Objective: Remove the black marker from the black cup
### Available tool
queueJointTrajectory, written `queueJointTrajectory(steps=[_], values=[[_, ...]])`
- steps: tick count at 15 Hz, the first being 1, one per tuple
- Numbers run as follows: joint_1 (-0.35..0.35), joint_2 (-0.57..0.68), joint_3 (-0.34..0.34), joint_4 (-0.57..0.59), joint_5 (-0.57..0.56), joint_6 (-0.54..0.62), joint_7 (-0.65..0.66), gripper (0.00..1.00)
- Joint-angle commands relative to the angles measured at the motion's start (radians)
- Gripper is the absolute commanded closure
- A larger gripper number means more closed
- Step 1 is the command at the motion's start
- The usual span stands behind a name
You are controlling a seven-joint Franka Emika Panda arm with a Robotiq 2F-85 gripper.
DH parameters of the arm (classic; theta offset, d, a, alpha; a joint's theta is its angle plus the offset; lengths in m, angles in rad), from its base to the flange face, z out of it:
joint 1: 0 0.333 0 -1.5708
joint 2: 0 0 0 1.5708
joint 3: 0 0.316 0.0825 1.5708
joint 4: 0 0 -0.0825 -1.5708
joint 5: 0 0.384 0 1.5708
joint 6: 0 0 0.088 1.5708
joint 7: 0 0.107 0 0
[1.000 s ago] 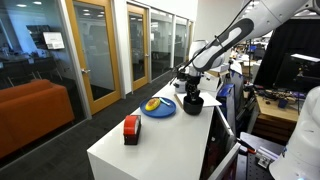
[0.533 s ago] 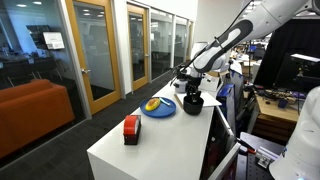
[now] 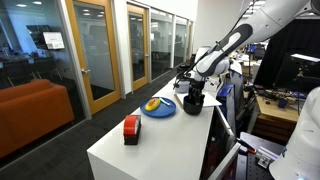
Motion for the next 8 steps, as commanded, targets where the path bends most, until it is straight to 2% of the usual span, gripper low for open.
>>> queueJointTrajectory(steps=[1,3,4,5,7,8], values=[[-0.015,0.002,0.006,-0.036,0.063,0.063,-0.083,0.63],[-0.015,-0.004,0.008,-0.061,0.088,0.086,-0.123,0.78],[-0.015,-0.009,0.009,-0.072,0.096,0.095,-0.142,0.75],[-0.014,-0.014,0.009,-0.084,0.099,0.110,-0.156,0.79],[-0.014,-0.017,0.009,-0.099,0.110,0.131,-0.183,0.96],[-0.014,-0.019,0.009,-0.104,0.112,0.139,-0.190,0.97]])
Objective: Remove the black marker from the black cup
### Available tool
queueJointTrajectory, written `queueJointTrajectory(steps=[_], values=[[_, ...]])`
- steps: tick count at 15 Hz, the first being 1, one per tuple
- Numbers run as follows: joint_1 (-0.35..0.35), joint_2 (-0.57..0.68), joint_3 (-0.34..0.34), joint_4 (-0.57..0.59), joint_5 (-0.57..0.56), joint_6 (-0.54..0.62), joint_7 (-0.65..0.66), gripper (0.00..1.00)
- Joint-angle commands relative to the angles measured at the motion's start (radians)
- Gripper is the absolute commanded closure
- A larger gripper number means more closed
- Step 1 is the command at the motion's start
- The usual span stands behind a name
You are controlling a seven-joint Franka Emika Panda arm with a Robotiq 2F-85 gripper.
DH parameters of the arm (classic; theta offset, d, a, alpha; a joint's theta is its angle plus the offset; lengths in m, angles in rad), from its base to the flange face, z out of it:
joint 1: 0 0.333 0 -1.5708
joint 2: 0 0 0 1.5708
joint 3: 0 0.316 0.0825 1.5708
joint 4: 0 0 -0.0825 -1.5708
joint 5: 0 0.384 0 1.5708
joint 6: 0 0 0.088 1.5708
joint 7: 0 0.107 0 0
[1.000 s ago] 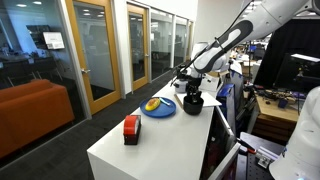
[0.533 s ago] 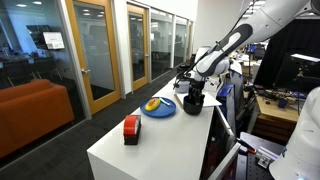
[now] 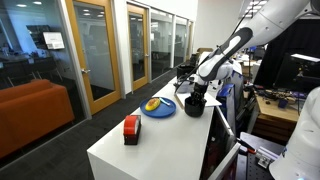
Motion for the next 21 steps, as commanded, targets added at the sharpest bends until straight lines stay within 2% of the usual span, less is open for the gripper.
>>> queueJointTrajectory(steps=[1,9,13,17,21], values=[[-0.009,-0.022,0.011,-0.033,0.037,0.056,-0.064,0.95],[0.011,-0.090,0.008,-0.027,0.021,0.053,-0.032,0.95],[0.027,-0.130,0.005,-0.017,-0.032,0.042,0.039,0.95],[0.036,-0.156,0.007,0.009,-0.097,0.013,0.139,0.95],[0.042,-0.182,0.026,0.045,-0.199,-0.013,0.328,0.95]])
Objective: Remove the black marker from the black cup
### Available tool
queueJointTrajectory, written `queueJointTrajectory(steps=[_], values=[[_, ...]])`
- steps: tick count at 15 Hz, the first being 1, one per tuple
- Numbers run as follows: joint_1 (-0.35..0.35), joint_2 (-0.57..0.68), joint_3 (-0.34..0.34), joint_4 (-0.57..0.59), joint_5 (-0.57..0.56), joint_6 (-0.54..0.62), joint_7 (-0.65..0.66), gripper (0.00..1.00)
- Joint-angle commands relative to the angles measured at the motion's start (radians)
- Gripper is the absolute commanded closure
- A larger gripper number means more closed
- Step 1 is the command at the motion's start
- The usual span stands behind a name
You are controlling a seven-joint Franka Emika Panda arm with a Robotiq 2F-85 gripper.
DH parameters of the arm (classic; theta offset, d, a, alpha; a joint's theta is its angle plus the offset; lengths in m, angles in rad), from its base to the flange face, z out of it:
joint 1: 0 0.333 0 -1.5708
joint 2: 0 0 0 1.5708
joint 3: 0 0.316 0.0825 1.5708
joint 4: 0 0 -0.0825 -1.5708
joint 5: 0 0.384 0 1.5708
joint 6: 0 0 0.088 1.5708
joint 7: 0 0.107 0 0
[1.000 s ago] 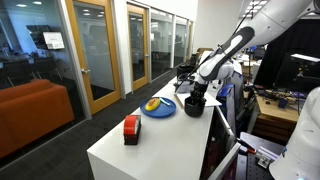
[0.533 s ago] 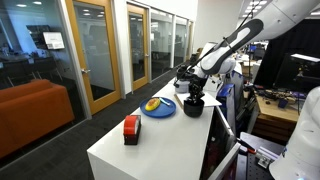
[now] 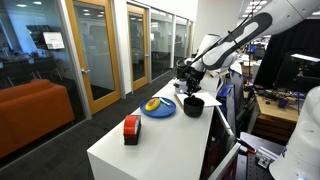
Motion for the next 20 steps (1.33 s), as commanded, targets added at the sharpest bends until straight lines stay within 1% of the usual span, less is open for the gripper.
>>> queueJointTrajectory(steps=[1,4,7,10,14,17,20], values=[[0.002,-0.026,0.022,0.034,-0.097,-0.058,0.178,0.95],[0.025,-0.042,0.059,0.055,-0.164,-0.132,0.363,0.95],[0.068,-0.038,0.099,0.058,-0.187,-0.178,0.507,0.95],[0.113,-0.035,0.133,0.053,-0.192,-0.203,0.618,0.95],[0.152,-0.011,0.156,0.043,-0.184,-0.211,0.715,0.95],[0.154,0.043,0.156,0.026,-0.187,-0.192,0.764,0.95],[0.150,0.113,0.156,0.019,-0.187,-0.186,0.786,0.95]])
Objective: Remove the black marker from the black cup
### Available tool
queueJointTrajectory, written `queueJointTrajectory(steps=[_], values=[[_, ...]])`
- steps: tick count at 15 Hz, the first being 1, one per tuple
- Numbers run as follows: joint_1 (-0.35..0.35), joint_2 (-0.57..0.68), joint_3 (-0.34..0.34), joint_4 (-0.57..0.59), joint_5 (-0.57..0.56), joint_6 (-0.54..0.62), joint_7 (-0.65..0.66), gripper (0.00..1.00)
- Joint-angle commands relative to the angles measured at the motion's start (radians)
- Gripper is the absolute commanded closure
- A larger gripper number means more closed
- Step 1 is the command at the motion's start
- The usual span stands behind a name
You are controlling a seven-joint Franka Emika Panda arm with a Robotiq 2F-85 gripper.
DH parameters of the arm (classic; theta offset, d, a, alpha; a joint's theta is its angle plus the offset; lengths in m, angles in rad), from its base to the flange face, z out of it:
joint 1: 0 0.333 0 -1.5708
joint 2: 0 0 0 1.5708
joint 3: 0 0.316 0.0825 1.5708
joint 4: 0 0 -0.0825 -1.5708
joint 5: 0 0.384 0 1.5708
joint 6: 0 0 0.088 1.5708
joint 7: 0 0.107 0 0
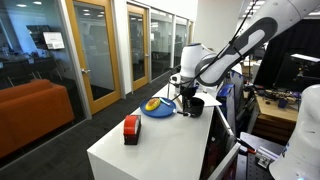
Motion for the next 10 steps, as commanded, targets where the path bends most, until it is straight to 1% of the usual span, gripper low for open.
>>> queueJointTrajectory(steps=[1,4,8,9,10], values=[[-0.008,0.069,0.003,0.008,-0.015,0.005,0.042,0.95],[-0.010,0.115,0.007,0.009,-0.019,0.002,0.053,0.95],[-0.014,0.133,0.008,0.006,-0.019,0.008,0.041,0.95],[-0.014,0.132,0.007,0.004,-0.025,0.012,0.044,0.55],[-0.015,0.132,0.007,0.003,-0.027,0.015,0.038,0.54]])
